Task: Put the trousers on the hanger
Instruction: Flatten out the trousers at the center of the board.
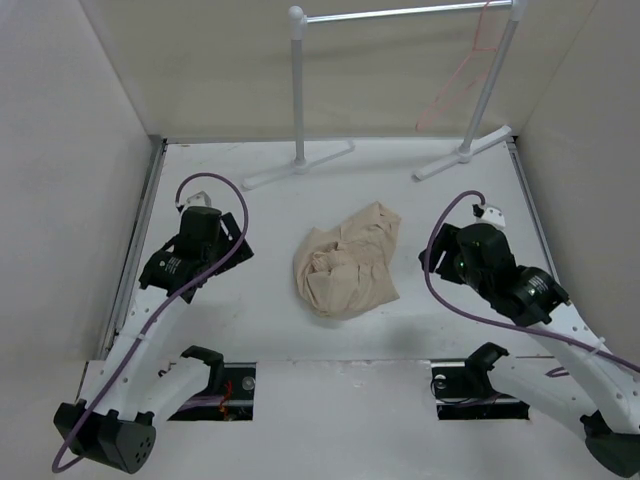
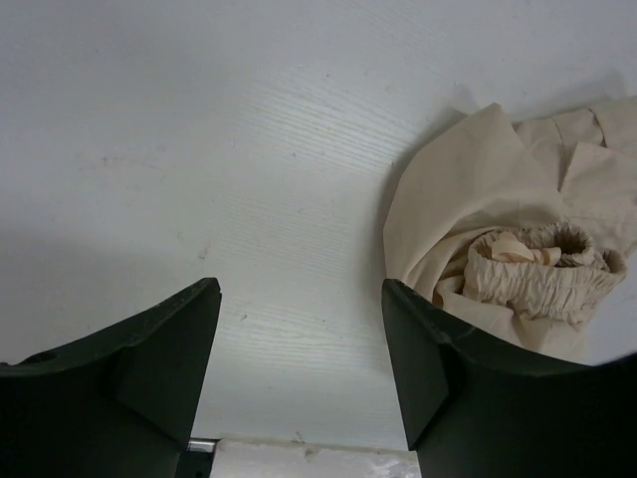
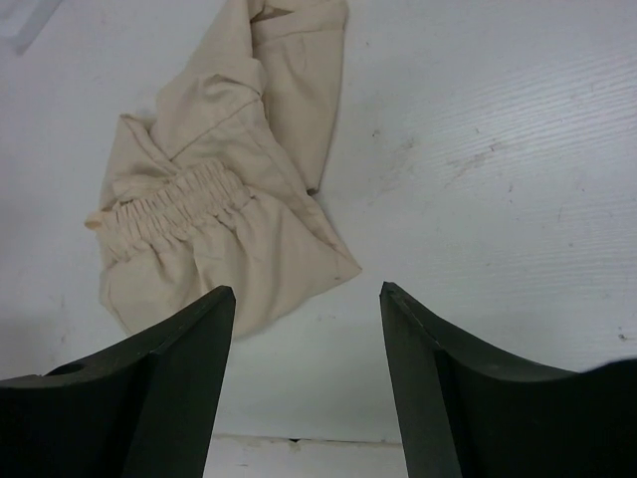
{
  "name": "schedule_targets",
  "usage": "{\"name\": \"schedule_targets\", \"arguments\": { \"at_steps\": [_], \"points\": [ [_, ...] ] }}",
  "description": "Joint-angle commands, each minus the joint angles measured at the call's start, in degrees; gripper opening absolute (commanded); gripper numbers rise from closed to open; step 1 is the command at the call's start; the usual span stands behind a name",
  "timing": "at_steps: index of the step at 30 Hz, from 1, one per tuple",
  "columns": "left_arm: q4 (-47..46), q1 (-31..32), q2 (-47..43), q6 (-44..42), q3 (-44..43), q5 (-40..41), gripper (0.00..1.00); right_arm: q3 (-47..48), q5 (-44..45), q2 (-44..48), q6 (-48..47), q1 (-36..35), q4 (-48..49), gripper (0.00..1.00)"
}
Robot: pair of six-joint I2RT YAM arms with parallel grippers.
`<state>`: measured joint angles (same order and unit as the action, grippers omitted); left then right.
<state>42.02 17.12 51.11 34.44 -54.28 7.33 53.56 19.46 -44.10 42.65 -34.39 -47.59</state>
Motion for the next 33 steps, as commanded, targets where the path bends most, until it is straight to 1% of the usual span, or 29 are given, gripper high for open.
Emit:
{"name": "schedule_targets", "arguments": {
  "at_steps": [1, 4, 6, 8, 9, 10, 11, 12, 13, 14, 15, 16, 17, 18, 19, 20, 21, 22, 23, 25, 29, 30, 33],
  "points": [
    [0.3, 0.8, -0.9, 0.7, 0.3, -0.6, 0.66, 3.5, 0.2, -0.5, -0.7, -1.9, 0.1, 0.68],
    [-0.3, 0.2, -1.1, 0.7, 0.8, -1.4, 0.66, 4.0, 0.5, -1.3, -0.6, -4.1, 0.4, 0.7],
    [-0.8, 0.1, -1.1, 0.7, 1.3, -1.5, 0.66, 4.3, 0.6, -2.4, -0.6, -5.6, 0.7, 0.69],
    [-1.1, 0.1, -1.1, 0.5, 1.8, -1.5, 0.65, 4.9, 0.6, -4.1, -0.5, -7.8, 1.3, 0.61],
    [-1.2, 0.1, -1.2, 0.5, 2.2, -1.5, 0.62, 5.3, 0.7, -5.1, -0.4, -9.1, 1.6, 0.53],
    [-1.5, 0.1, -1.4, 0.3, 2.5, -1.6, 0.54, 5.9, 0.7, -6.3, -0.4, -10.6, 2.1, 0.34],
    [-1.8, 0.1, -1.6, 0.1, 2.8, -1.9, 0.42, 6.6, 0.7, -7.6, -0.4, -11.8, 2.3, 0.18],
    [-1.9, 0.0, -2.1, 0.0, 3.2, -1.9, 0.28, 7.5, 0.7, -9.3, -0.5, -13.4, 2.3, 0.1],
    [-1.9, -0.3, -2.3, 0.0, 3.6, -1.4, 0.15, 8.6, 0.7, -11.4, -0.6, -14.8, 2.4, 0.06],
    [-1.8, -0.9, -2.4, 0.1, 3.9, -1.4, 0.1, 9.8, 0.7, -13.8, -0.8, -16.3, 2.9, 0.06],
    [-1.3, -1.7, -2.2, 0.2, 4.2, -1.3, 0.08, 11.1, 0.8, -16.6, -1.2, -17.8, 3.4, 0.07],
    [-1.1, -2.4, -2.1, 0.4, 4.7, -1.4, 0.08, 12.3, 1.0, -19.3, -1.4, -19.4, 4.1, 0.11],
    [-1.0, -3.1, -2.2, 0.6, 5.6, -1.8, 0.08, 13.6, 1.0, -22.2, -1.9, -21.0, 4.9, 0.17],
    [-1.1, -3.5, -2.4, 0.9, 6.5, -2.0, 0.11, 15.1, 1.0, -25.2, -2.4, -22.4, 5.5, 0.28],
    [-1.2, -4.0, -2.7, 1.2, 7.4, -2.3, 0.16, 16.6, 1.1, -28.1, -2.8, -23.6, 5.9, 0.41],
    [-1.4, -4.3, -3.0, 1.6, 8.4, -2.6, 0.24, 18.1, 1.2, -30.8, -3.2, -24.9, 6.3, 0.54],
    [-1.6, -4.8, -3.4, 1.9, 9.3, -3.0, 0.31, 19.1, 1.3, -33.6, -3.7, -25.7, 6.9, 0.63],
    [-1.9, -5.0, -3.6, 2.4, 10.2, -3.6, 0.38, 20.0, 1.5, -36.0, -4.4, -26.1, 7.6, 0.69],
    [-2.3, -5.2, -3.8, 2.9, 11.1, -4.5, 0.42, 21.0, 1.9, -38.5, -4.9, -26.3, 8.2, 0.74],
    [-3.2, -5.5, -4.2, 3.7, 12.7, -6.1, 0.47, 23.1, 3.6, -42.8, -5.4, -26.3, 8.6, 0.77],
    [-5.0, -5.0, -4.4, 5.2, 15.3, -8.1, 0.51, 27.1, 9.0, -48.9, -7.0, -24.8, 8.5, 0.78],
    [-5.4, -4.8, -4.4, 5.5, 15.8, -8.3, 0.51, 28.3, 9.7, -50.6, -7.7, -24.0, 8.0, 0.77],
    [-6.5, -4.0, -4.0, 6.1, 17.0, -9.3, 0.51, 31.1, 8.9, -56.1, -9.5, -23.3, 4.9, 0.7]
  ]
}}
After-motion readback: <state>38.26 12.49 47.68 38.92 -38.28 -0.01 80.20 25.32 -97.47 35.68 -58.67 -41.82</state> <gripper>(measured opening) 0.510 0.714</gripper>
